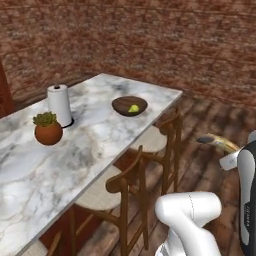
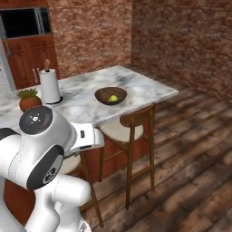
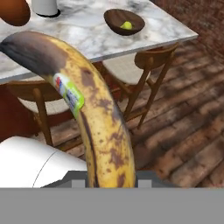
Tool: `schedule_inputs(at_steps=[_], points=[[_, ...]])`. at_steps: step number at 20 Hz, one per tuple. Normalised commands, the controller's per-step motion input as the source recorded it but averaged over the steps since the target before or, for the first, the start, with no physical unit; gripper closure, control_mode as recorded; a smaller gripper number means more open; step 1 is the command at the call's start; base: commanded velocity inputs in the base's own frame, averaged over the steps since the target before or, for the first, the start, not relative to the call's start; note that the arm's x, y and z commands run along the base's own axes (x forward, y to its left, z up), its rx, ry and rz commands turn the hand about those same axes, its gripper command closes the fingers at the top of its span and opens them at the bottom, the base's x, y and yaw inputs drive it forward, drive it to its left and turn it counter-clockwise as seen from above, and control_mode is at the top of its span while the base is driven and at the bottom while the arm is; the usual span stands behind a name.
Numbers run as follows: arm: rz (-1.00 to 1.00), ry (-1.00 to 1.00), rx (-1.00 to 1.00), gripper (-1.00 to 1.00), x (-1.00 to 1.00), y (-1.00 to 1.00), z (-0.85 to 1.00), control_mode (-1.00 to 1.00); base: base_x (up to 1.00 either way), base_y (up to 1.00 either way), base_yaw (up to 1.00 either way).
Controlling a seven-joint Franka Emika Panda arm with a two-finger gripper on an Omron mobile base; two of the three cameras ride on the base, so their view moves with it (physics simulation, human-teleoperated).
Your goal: Retrieve the pear and banana from the fridge and place them into the bowl on the dining table.
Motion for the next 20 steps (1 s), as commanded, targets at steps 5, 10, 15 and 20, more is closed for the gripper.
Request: schedule_inputs(at_steps=[5,10,15,20], points=[[0.0,0.0,0.0,1.0,0.0,0.0,0.0,1.0,0.9,-0.64,0.37],[0.0,0.0,0.0,1.0,0.0,0.0,0.0,1.0,0.54,-0.75,0.32],[0.0,0.0,0.0,1.0,0.0,0.0,0.0,1.0,0.23,-0.94,0.21],[0.0,0.0,0.0,1.0,0.0,0.0,0.0,1.0,0.01,-1.0,0.13]])
